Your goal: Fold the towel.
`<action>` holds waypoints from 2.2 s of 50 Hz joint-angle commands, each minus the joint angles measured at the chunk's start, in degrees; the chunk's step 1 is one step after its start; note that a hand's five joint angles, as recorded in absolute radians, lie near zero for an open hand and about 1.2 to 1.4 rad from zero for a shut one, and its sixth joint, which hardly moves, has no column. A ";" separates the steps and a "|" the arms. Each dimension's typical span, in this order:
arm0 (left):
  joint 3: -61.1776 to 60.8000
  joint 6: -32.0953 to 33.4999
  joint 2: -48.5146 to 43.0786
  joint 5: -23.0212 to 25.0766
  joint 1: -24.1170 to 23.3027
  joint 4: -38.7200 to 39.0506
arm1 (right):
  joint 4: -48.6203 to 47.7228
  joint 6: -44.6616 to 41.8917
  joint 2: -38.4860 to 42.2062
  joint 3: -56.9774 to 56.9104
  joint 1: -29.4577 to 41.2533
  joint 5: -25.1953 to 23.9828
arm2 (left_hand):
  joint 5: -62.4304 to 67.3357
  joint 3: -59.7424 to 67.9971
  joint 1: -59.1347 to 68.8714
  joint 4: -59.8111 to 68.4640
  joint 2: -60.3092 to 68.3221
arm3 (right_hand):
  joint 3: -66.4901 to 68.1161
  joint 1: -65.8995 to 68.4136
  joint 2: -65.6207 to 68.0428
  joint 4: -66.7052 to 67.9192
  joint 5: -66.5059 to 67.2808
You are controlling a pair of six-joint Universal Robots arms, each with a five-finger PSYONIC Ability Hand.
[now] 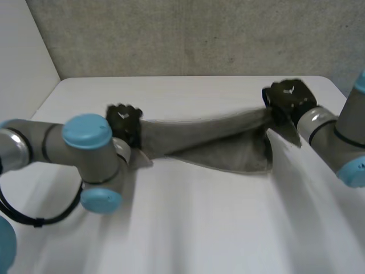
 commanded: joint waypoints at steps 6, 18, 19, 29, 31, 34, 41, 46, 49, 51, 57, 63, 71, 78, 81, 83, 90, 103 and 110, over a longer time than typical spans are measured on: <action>0.12 3.81 10.58 6.73 8.57 1.65 | 5.39 3.68 -1.07 -11.38 0.31 0.35 | 2.04 1.28 2.49 2.45 2.55 | 3.26 4.17 5.08 3.46 3.20; -5.60 4.25 7.00 11.48 9.10 0.77 | 13.84 2.89 2.09 -8.83 3.30 -0.26 | 2.04 1.28 2.49 2.45 2.55 | 3.26 4.17 5.08 3.46 3.20; -5.52 4.25 5.69 11.39 9.01 0.77 | 13.84 2.89 2.70 -8.31 3.56 -0.26 | 2.04 1.28 2.49 2.45 2.55 | 3.26 4.17 5.08 3.46 3.20; -5.16 4.42 1.46 11.48 9.01 0.86 | 13.84 2.01 4.02 -6.46 4.26 -0.35 | 2.04 1.28 2.49 2.45 2.55 | 3.26 4.17 5.08 3.46 3.20; -3.59 4.42 1.02 11.83 9.27 1.30 | 13.93 -0.09 4.63 -7.42 4.26 -0.35 | 2.04 1.28 2.49 2.45 2.55 | 3.26 4.17 5.08 3.46 3.20; 1.66 4.43 -0.03 11.83 9.80 2.26 | 11.66 -3.16 5.34 -10.48 4.26 -0.18 | 2.04 1.28 2.49 2.45 2.55 | 3.26 4.17 5.08 3.46 3.20; 19.05 4.60 -0.39 12.09 10.15 5.16 | -6.93 -3.53 4.65 -20.50 6.19 0.44 | 2.04 1.28 2.49 2.45 2.55 | 3.26 4.17 5.08 3.46 3.20; 22.70 1.36 4.51 15.86 11.20 22.49 | -26.35 -0.03 -2.54 -18.96 6.46 1.40 | 2.04 1.28 2.49 2.45 2.55 | 3.26 4.17 5.08 3.46 3.20; 20.78 -1.28 7.42 18.41 13.13 32.29 | -28.71 3.84 -5.46 -17.10 5.85 1.67 | 2.04 1.28 2.49 2.45 2.55 | 3.26 4.17 5.08 3.46 3.20; 18.92 -2.17 8.31 19.21 13.67 31.01 | -24.13 3.86 -4.94 -17.27 5.50 1.32 | 2.04 1.28 2.49 2.45 2.55 | 3.26 4.17 5.08 3.46 3.20; 8.06 -1.82 10.50 23.59 14.81 22.67 | -2.37 -0.16 -1.60 -17.02 5.41 -3.50 | 2.04 1.28 2.49 2.45 2.55 | 3.26 4.17 5.08 3.46 3.20; -9.51 -1.64 15.15 29.48 17.53 22.31 | 7.24 -12.55 -1.95 -12.45 5.06 -7.46 | 2.04 1.28 2.49 2.45 2.55 | 3.26 4.17 5.08 3.46 3.20; -28.60 -0.41 21.93 32.66 21.75 22.48 | 14.89 -21.62 -2.39 -3.75 5.14 -8.53 | 2.04 1.28 2.49 2.45 2.55 | 3.26 4.17 5.08 3.46 3.20; -35.66 -0.41 23.70 33.10 23.60 22.39 | 17.01 -17.24 -4.68 0.39 5.41 -7.74 | 2.04 1.28 2.49 2.45 2.55 | 3.26 4.17 5.08 3.46 3.20; -36.71 -0.50 23.70 32.84 23.43 22.39 | 17.18 -12.69 -6.34 2.06 5.50 -6.86 | 2.04 1.28 2.49 2.45 2.55 | 3.26 4.17 5.08 3.46 3.20; -36.80 -0.76 23.61 32.75 23.25 22.39 | 17.27 -10.12 -7.05 3.03 5.41 -6.68 | 2.04 1.28 2.49 2.45 2.55 | 3.26 4.17 5.08 3.46 3.20; -36.89 -0.59 22.38 32.48 22.11 22.48 | 17.97 -1.07 -12.05 6.80 5.58 -6.59 | 2.04 1.28 2.49 2.45 2.55 | 3.26 4.17 5.08 3.46 3.20; -35.14 -0.15 15.27 32.31 20.79 22.22 | 18.24 -0.27 -17.86 9.10 5.06 -6.50 | -31.74 -32.50 -31.29 -31.34 -31.23 | 3.26 4.17 5.08 3.46 3.20; -33.99 -0.15 13.50 32.22 20.79 21.60 | 18.24 -0.27 -17.42 9.97 5.14 -6.42 | -33.43 -34.19 -32.98 -33.02 -32.92 | 3.26 4.17 5.08 3.46 3.20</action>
